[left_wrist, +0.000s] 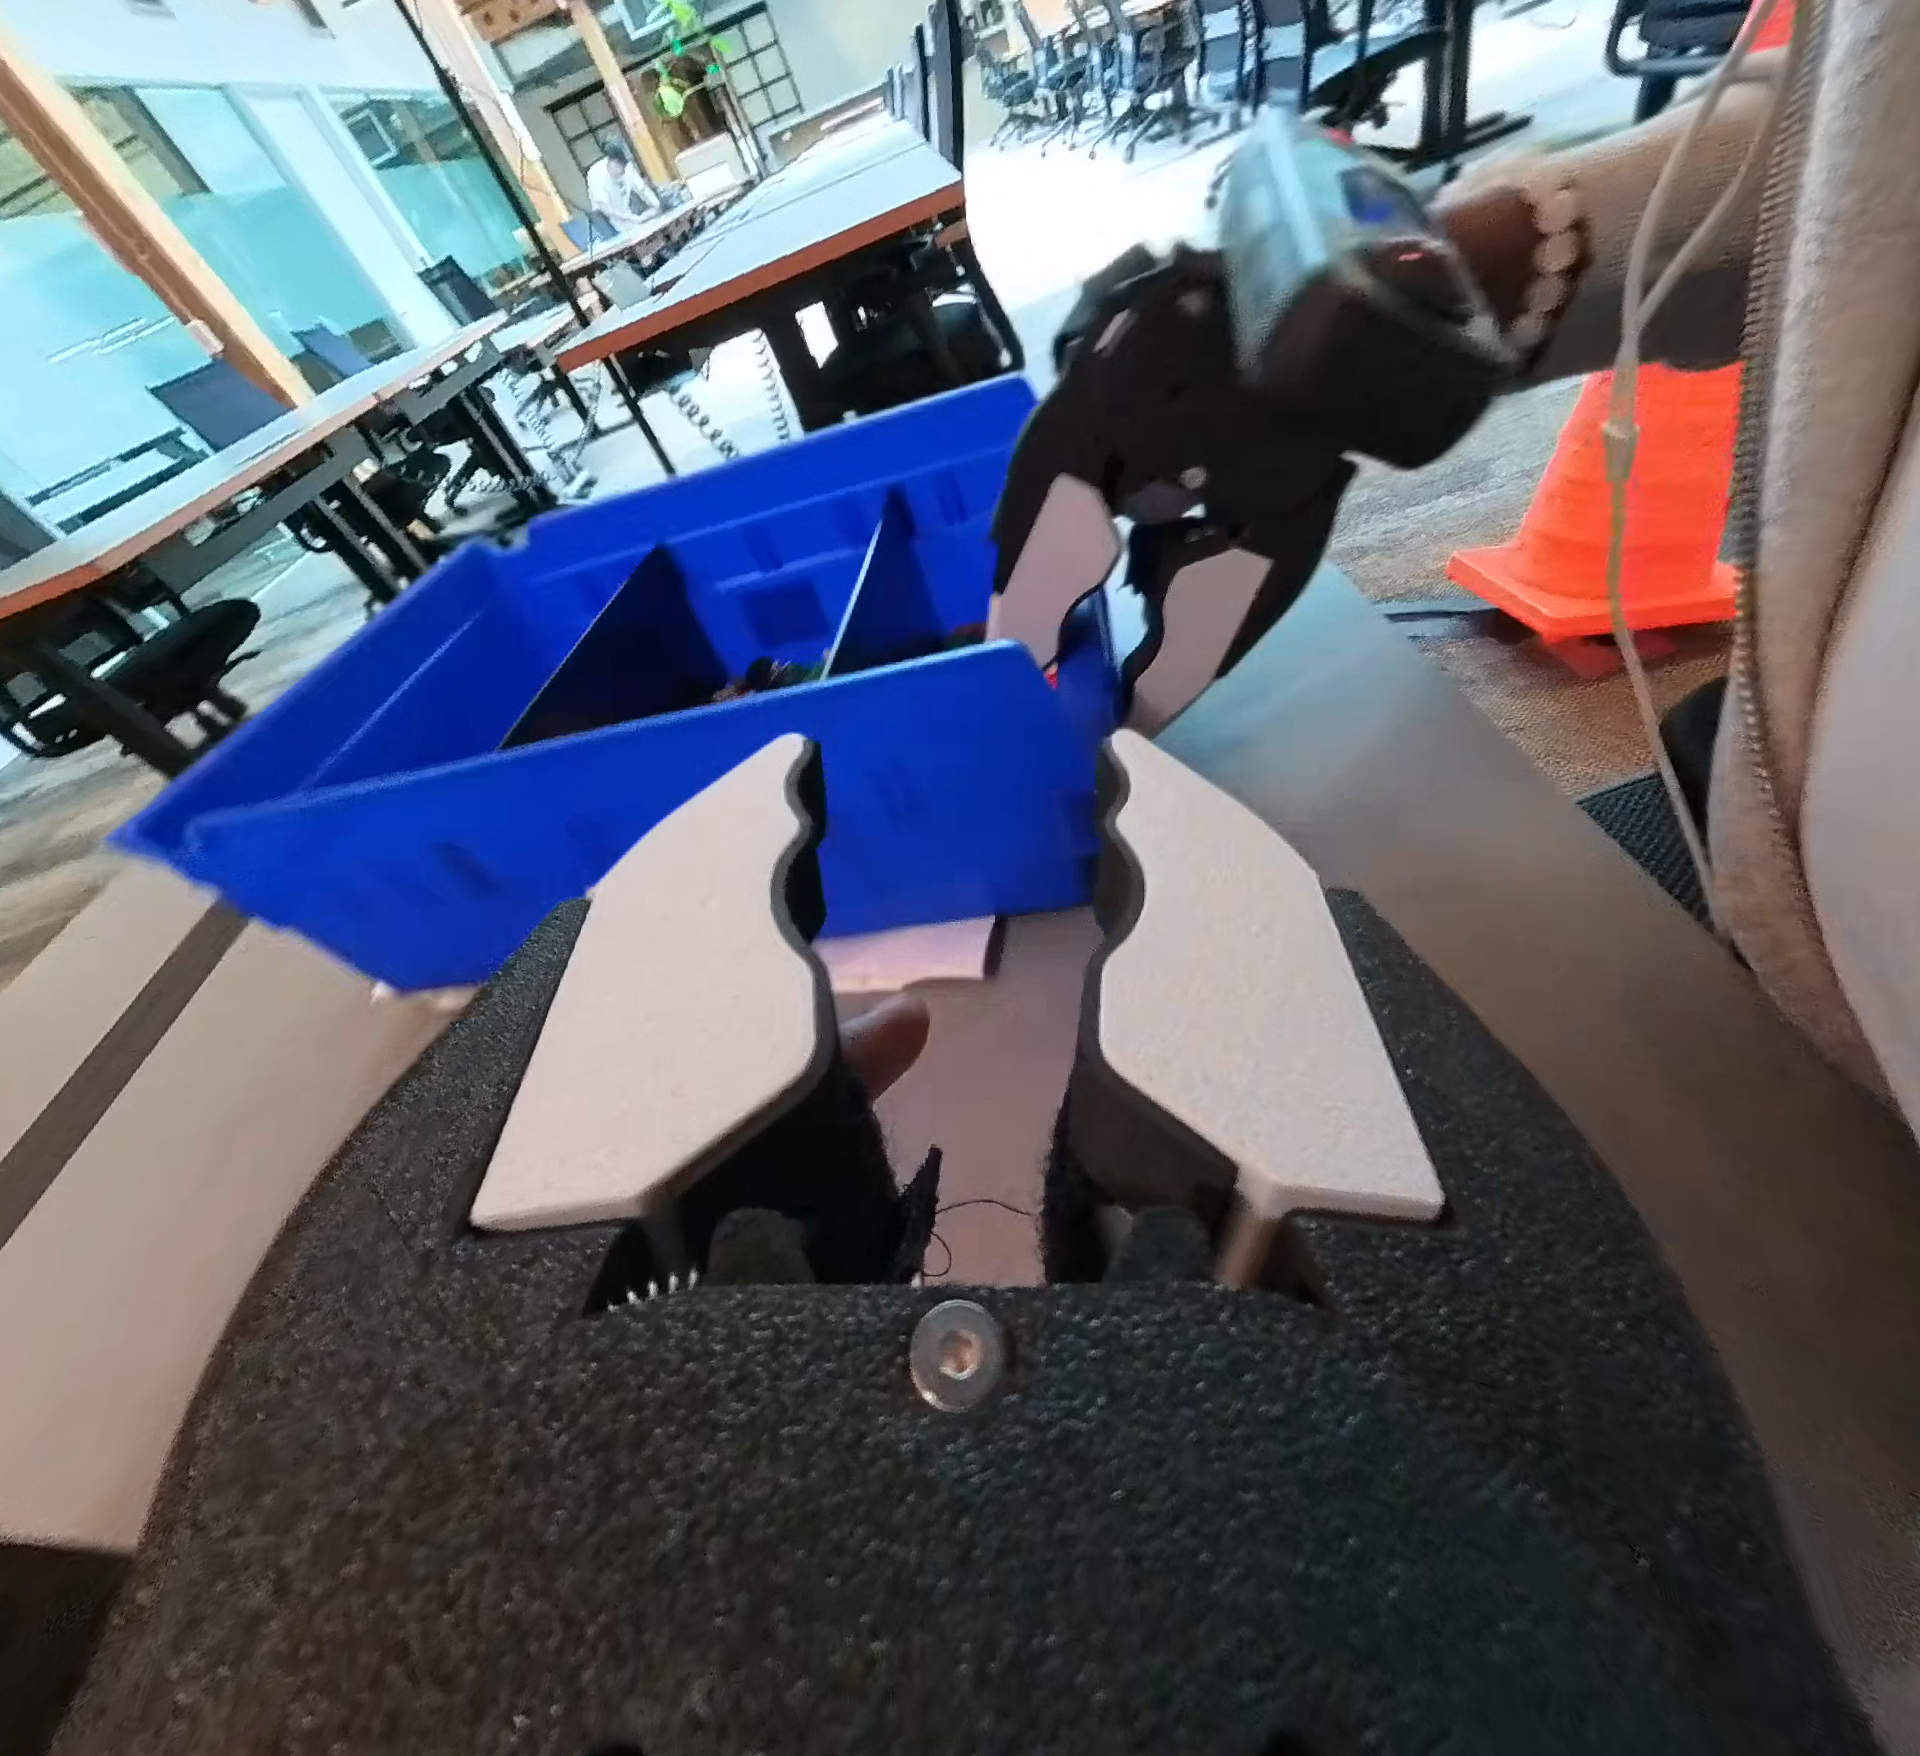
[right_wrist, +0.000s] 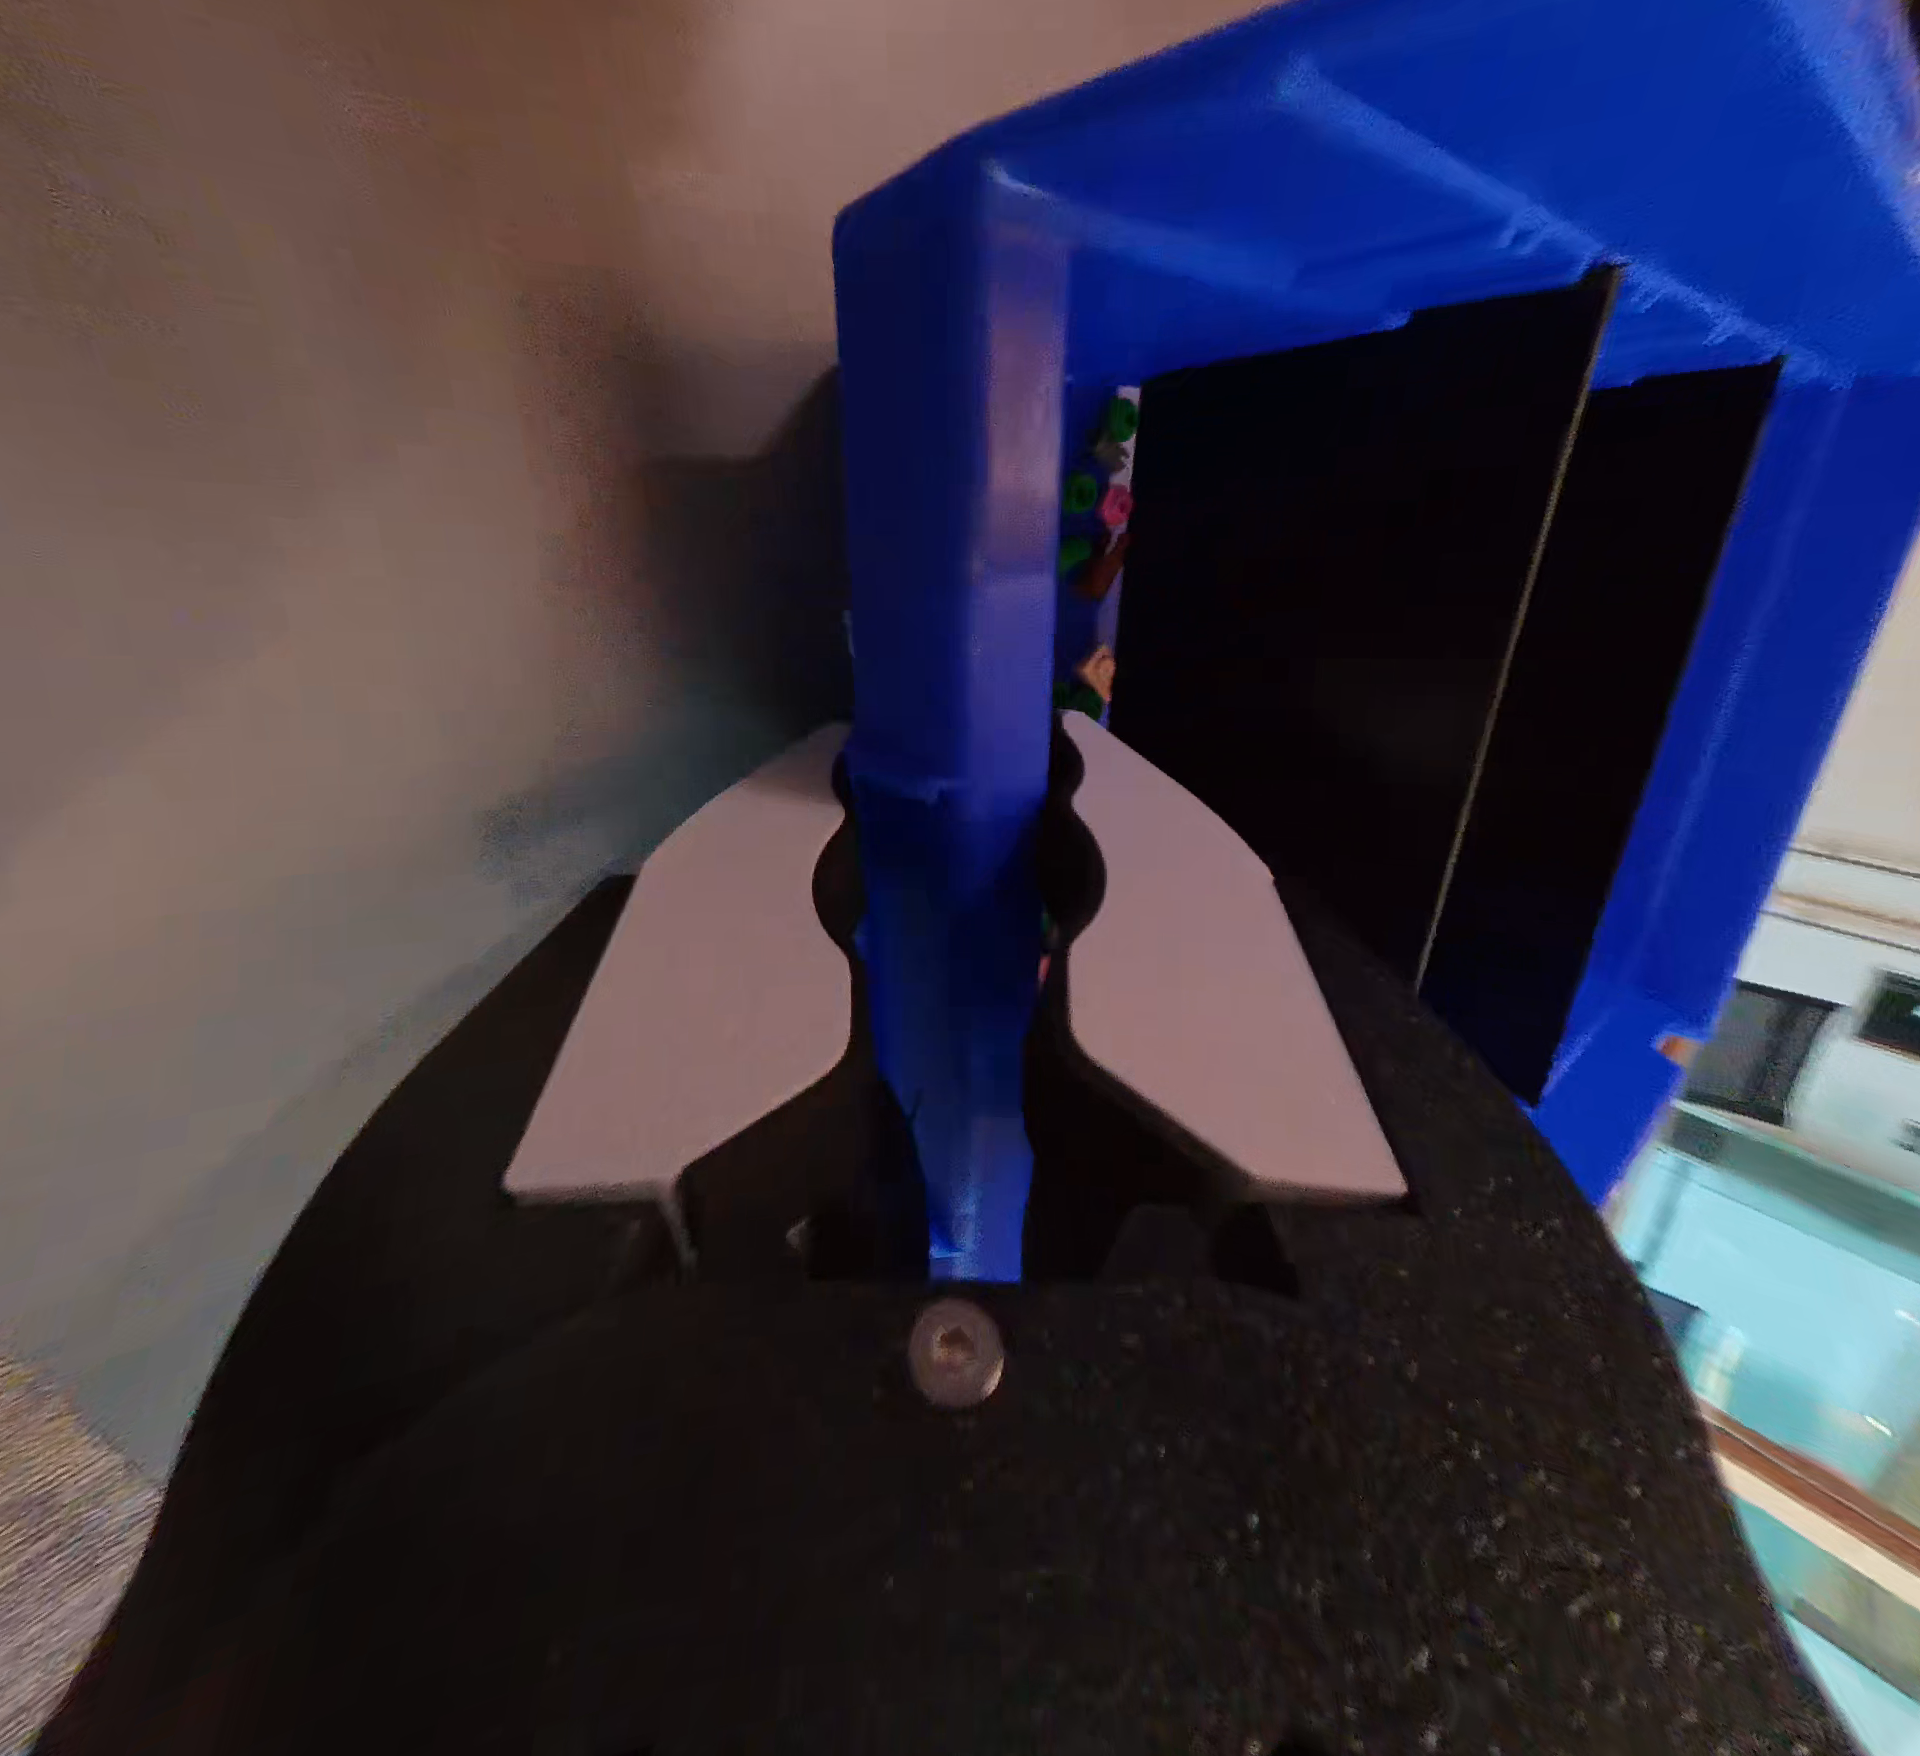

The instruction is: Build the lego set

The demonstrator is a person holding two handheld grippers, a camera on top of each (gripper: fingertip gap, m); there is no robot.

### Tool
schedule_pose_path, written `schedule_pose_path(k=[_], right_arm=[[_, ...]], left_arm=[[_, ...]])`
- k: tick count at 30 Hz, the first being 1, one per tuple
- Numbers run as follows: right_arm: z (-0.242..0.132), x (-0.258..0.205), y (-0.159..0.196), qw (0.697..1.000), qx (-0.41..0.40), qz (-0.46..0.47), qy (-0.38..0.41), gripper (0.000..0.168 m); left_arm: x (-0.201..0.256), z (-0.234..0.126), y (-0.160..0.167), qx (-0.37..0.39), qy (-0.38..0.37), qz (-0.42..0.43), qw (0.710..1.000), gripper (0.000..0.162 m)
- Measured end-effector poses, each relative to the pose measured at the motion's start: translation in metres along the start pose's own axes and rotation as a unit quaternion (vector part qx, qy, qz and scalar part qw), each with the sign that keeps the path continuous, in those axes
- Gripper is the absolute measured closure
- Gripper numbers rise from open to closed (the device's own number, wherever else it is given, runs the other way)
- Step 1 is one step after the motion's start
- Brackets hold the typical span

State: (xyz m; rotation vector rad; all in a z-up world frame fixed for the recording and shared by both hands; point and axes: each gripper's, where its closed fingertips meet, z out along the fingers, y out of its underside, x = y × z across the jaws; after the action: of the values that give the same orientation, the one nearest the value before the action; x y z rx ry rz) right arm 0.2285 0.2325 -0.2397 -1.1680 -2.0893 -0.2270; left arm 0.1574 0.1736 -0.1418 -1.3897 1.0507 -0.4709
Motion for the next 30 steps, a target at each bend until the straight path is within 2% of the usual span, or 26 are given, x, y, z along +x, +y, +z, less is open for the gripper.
schedule_pose_path(k=[8, 10, 13, 16, 22, 30], right_arm=[[-0.008, 0.001, -0.002, 0.990, -0.025, -0.041, 0.131, 0.137], [-0.009, 0.000, -0.003, 0.987, -0.029, -0.081, 0.136, 0.137], [-0.007, 0.001, -0.002, 0.992, -0.024, -0.057, 0.112, 0.135], [-0.008, 0.002, -0.003, 0.989, 0.004, -0.065, 0.136, 0.133], [-0.013, 0.000, -0.006, 0.972, 0.006, -0.107, 0.208, 0.138], [-0.009, 0.001, -0.007, 0.982, 0.015, -0.118, 0.150, 0.135]], left_arm=[[-0.001, -0.013, 0.012, -0.007, -0.017, -0.023, 1.000, 0.114], [0.004, -0.014, 0.008, -0.004, -0.012, -0.016, 1.000, 0.114], [0.005, -0.013, 0.005, -0.003, -0.013, -0.012, 1.000, 0.114], [0.007, -0.020, 0.005, -0.005, -0.020, -0.008, 1.000, 0.114], [0.008, -0.026, 0.007, 0.000, -0.032, -0.021, 0.999, 0.115], [0.009, -0.027, 0.006, 0.005, -0.031, -0.022, 0.999, 0.115]])
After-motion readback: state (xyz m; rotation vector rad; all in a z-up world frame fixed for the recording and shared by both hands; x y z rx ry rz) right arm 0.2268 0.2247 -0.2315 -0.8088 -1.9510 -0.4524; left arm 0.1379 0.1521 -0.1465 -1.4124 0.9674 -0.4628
